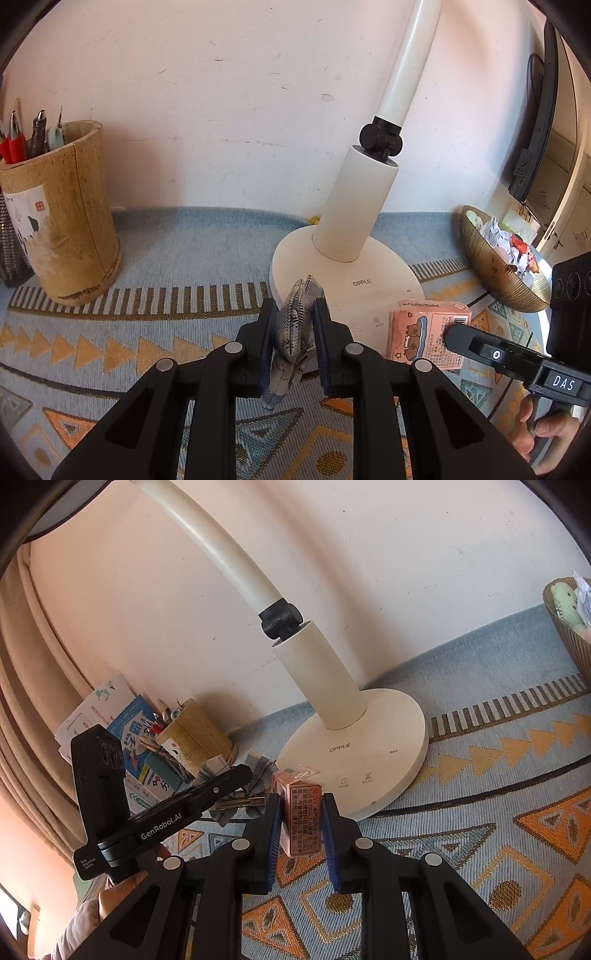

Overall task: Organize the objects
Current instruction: 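Lift and carry the bow and juice box over the brown woven bowl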

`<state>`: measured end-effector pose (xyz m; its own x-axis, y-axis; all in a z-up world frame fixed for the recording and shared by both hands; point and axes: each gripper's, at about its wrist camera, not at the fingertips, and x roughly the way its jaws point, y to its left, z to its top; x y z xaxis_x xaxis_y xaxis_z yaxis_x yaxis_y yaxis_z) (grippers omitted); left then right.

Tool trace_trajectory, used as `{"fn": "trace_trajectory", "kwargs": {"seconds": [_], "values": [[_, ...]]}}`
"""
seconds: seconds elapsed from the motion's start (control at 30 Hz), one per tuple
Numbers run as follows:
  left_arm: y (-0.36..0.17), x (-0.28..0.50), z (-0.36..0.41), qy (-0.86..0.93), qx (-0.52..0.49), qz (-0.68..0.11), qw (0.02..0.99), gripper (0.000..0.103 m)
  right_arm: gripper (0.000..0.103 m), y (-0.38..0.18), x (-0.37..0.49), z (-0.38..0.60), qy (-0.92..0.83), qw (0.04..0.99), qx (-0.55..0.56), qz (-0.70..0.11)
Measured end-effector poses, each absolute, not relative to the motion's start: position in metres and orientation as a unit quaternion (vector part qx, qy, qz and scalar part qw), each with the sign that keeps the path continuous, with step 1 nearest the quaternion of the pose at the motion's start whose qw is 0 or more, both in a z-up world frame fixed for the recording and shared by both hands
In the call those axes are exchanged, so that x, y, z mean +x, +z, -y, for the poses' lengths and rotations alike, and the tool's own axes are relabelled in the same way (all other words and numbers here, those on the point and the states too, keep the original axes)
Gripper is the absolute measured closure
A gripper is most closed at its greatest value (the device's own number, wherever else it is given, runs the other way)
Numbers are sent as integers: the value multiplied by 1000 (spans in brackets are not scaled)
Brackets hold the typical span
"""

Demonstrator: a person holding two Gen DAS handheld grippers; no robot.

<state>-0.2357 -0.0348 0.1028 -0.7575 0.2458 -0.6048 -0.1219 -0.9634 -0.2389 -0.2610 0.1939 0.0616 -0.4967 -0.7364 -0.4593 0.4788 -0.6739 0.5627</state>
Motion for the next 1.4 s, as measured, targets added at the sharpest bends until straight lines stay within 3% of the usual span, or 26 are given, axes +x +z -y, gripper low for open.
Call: {"fn": "trace_trajectory", "kwargs": {"seconds": [0.47,0.83,1.0,1.4], "values": [[113,-222,32,946,-290,87,115,94,82,59,-265,-205,-841,353,350,214],[93,-233,20,913,-378,53,141,93,82,58,-266,-205,-838,357,353,214],[96,-227,16,920,-366,37,134,97,82,58,-266,-207,-838,356,351,218],[130,-215,47,927,-331,115,131,97,82,76,-255,-202,-843,379,323,206]]}}
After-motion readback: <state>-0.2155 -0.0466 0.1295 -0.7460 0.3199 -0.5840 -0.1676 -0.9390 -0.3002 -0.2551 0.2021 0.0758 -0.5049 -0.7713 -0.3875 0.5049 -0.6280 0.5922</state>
